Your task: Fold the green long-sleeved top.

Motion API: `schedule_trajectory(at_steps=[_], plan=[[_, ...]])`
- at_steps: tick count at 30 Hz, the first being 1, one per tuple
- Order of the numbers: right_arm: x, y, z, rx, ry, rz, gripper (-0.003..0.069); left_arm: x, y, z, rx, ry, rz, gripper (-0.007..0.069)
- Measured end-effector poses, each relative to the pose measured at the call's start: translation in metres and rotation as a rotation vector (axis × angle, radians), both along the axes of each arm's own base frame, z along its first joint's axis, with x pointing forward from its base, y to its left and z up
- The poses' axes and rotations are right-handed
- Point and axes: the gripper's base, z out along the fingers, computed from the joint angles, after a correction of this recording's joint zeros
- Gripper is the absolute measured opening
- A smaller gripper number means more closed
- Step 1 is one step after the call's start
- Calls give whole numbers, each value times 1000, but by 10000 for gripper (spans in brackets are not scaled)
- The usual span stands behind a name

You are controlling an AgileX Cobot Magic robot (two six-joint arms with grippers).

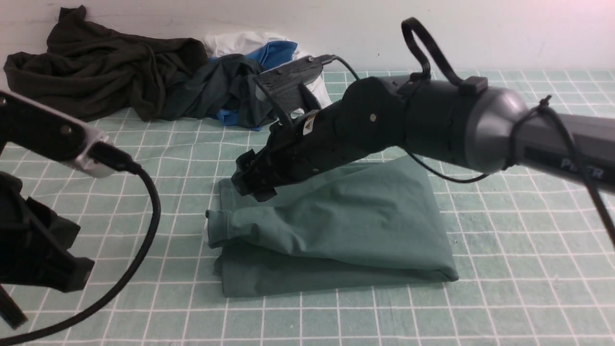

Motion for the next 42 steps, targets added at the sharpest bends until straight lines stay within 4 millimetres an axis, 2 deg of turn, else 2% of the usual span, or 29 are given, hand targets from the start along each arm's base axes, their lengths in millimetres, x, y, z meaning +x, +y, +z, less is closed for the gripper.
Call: schedule_trajectory(at_steps=[1,4,6,7,9,10,11,12,13,14,16,20,25,27,28,29,30,32,37,38,42], plan=[[1,-2,2,-4,-3,-3,587,-1,0,0,-1,-2,1,-3],[9,-25,5,-87,15,-65,627,-14,5,-8,-7,-5,9,-3],[12,-30,0,-100,39,-100,626,-21,7,-10,-13,-16,12,-3],[15,-30,-12,-116,85,-133,619,-28,9,-14,-23,-19,22,-3],[15,-24,-30,-138,135,-142,603,-38,13,-19,-39,-19,43,-3],[12,-14,-52,-173,182,-126,587,-50,17,-25,-53,-14,62,-3],[12,-12,-55,-178,186,-122,587,-53,18,-25,-58,-21,65,-3],[6,-1,-74,-221,214,-84,570,-62,21,-33,-67,-19,82,-3],[5,1,-78,-230,220,-78,568,-64,22,-34,-71,-18,87,-3],[-5,12,-91,-266,230,-32,559,-76,27,-40,-86,-42,102,-3],[-14,23,-95,-294,216,15,551,-89,33,-49,-88,-81,118,-3],[-25,27,-81,-319,191,56,547,-106,41,-60,-90,-151,130,-3],[-36,14,-21,-298,93,64,548,-123,50,-56,-99,-283,137,-3],[-43,5,14,-261,25,55,542,-126,52,-55,-99,-313,140,-3],[-45,2,20,-252,12,52,539,-126,52,-55,-99,-316,141,-3],[-55,-9,46,-205,-37,36,523,-127,53,-55,-97,-323,142,-3],[-62,-16,57,-181,-62,29,509,-127,53,-55,-97,-324,142,-3],[-75,-30,71,-134,-93,14,472,-127,53,-55,-97,-322,142,-3],[-112,-69,82,-58,-126,-36,353,-127,53,-55,-96,-320,143,-3],[-124,-83,85,-38,-139,-51,312,-127,53,-55,-96,-320,143,-3],[-155,-117,94,15,-188,-77,169,-127,53,-55,-96,-320,143,-3]])
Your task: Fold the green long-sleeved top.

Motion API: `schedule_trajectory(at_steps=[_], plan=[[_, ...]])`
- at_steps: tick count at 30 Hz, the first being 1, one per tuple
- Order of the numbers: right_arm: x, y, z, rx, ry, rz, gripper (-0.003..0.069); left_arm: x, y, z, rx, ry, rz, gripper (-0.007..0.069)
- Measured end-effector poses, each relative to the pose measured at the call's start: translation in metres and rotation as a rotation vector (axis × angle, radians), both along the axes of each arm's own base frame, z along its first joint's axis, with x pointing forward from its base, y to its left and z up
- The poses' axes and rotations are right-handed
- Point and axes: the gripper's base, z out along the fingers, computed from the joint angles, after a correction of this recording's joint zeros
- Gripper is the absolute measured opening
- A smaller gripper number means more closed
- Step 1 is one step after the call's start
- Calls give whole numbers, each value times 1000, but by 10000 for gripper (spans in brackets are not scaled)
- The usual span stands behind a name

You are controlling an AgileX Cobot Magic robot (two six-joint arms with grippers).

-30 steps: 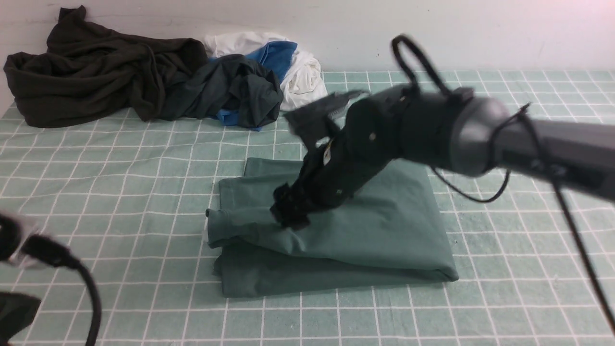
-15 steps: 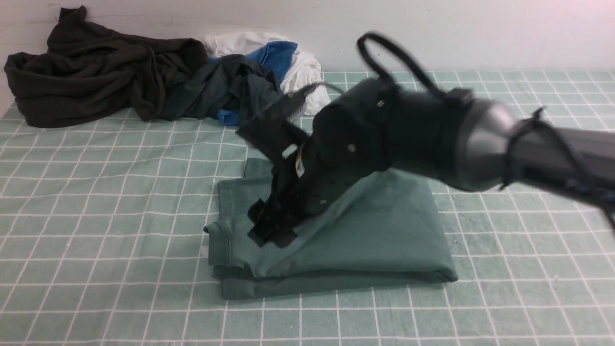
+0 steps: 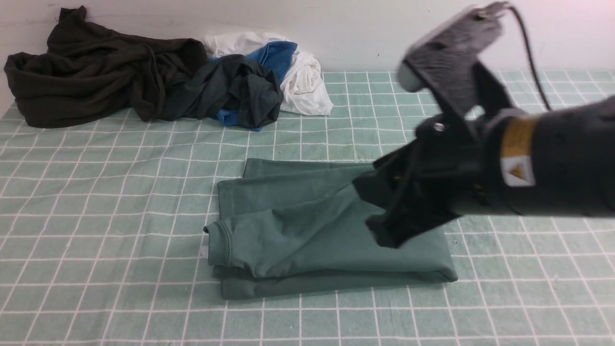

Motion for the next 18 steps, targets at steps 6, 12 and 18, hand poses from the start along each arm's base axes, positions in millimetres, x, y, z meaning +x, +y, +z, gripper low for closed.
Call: schedule_trajectory(at_steps=[6,12,18], plan=[[-50,-52,0,76,-65,-4,2,0,0,0,1,0,0,-3],[-82,-84,6,162,-153,-2,-13,0,0,0,1,0,0,-3],[-99,-103,13,216,-207,-5,-14,0,0,0,1,1,1,-3]])
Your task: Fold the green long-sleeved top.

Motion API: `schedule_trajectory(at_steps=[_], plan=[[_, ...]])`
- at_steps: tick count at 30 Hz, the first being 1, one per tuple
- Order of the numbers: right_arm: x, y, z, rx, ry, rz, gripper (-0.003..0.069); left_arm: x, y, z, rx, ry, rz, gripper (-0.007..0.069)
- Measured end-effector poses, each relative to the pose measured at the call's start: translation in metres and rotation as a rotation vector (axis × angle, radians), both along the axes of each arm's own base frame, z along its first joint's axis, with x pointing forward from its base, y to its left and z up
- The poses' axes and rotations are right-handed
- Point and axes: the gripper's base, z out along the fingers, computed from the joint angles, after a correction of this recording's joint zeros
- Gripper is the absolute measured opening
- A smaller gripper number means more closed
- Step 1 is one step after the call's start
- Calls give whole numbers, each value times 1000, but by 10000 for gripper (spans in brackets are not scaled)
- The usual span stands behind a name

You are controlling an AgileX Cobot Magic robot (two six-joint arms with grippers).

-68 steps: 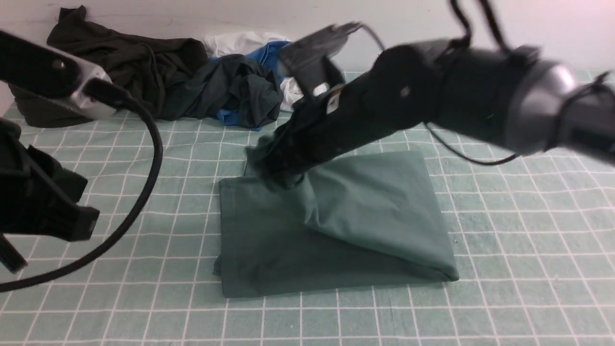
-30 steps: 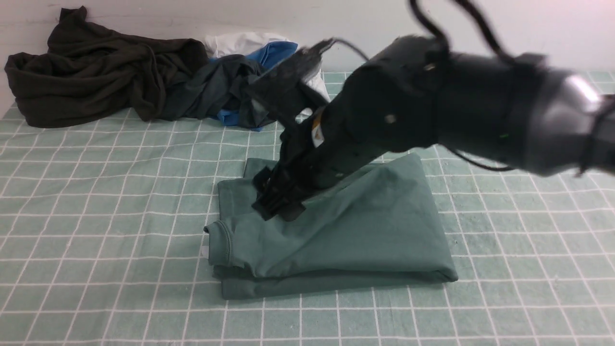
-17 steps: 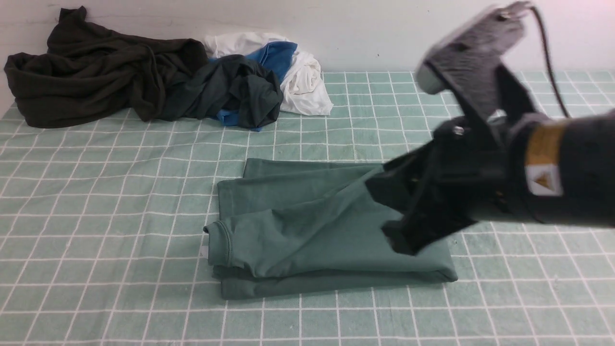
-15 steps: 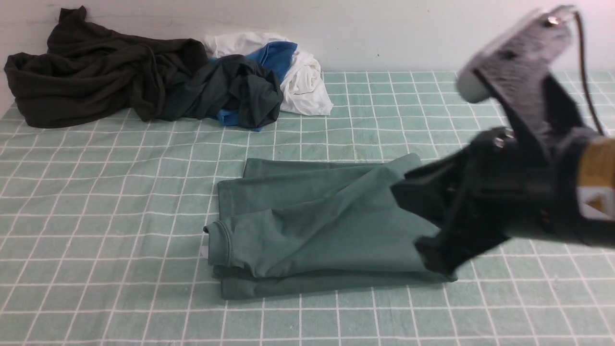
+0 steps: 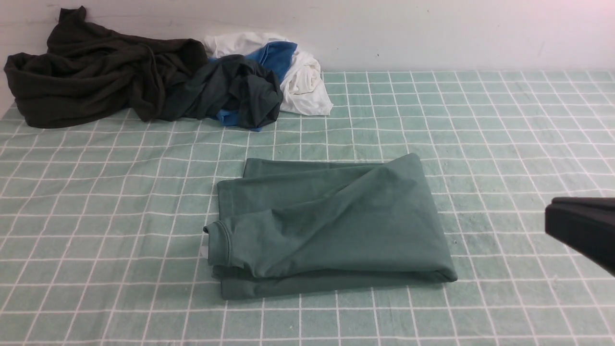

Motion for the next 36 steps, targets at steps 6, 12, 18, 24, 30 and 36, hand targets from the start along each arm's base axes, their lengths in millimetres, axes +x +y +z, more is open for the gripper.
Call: schedule_trajectory(at_steps=[6,12,18,24,30,36], plan=[[-1,-3,-5,-40,42,-9,-14,0,0,0,0,0,0,-3],[0,-4,-6,-71,24,-21,-14,0,0,0,1,0,1,-3],[0,-3,-5,-50,20,-13,-14,0,0,0,1,0,1,-3],[3,-1,-34,-7,-28,-15,-14,0,0,0,0,1,0,-3],[-1,-27,-72,107,-163,-167,-14,0,0,0,0,1,0,-3],[-12,-56,-110,223,-276,-425,-14,0,0,0,0,1,0,-3]])
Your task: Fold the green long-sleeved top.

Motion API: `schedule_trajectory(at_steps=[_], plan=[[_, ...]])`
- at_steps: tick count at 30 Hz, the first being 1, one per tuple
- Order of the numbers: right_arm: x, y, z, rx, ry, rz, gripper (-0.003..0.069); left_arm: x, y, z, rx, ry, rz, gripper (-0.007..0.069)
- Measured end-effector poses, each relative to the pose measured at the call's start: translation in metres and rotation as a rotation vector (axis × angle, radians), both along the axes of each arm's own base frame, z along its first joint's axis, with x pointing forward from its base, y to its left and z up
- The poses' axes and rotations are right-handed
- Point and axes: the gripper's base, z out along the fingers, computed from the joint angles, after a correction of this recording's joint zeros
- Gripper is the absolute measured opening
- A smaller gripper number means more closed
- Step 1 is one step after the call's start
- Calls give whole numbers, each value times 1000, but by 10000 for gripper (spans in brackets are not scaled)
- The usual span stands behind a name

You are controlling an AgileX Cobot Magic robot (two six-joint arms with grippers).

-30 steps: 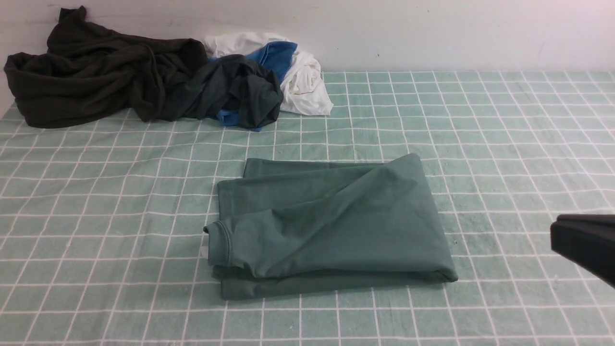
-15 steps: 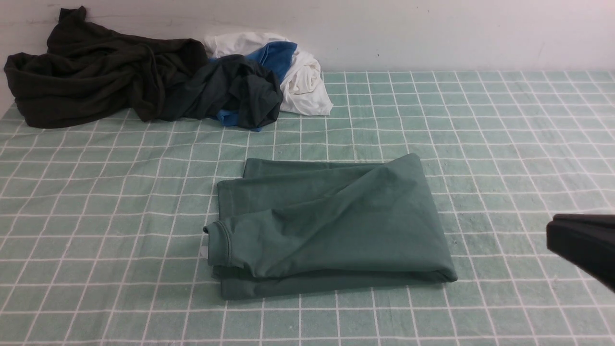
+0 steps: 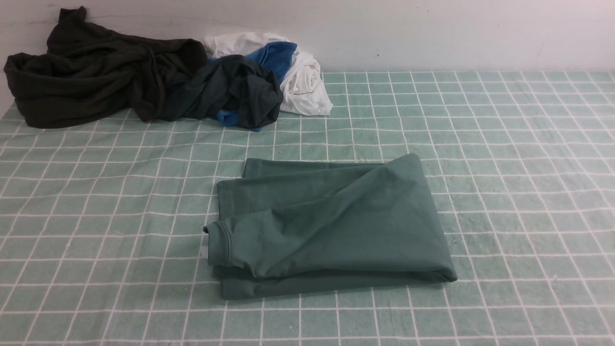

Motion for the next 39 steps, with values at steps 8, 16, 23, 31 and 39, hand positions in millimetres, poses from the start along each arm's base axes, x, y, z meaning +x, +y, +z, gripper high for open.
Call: schedule_trajectory(at_steps=[8,16,23,31,39], plan=[[-14,-23,-55,8,33,-300,-14,0,0,0,0,0,0,-3],[-21,-29,-77,-21,197,-381,-14,0,0,0,0,1,0,-3],[-21,-29,-77,-27,206,-384,-14,0,0,0,0,0,0,-3],[-21,-29,-77,-28,207,-384,-14,0,0,0,0,1,0,-3],[-21,-29,-77,-28,210,-384,-14,0,0,0,0,1,0,-3]])
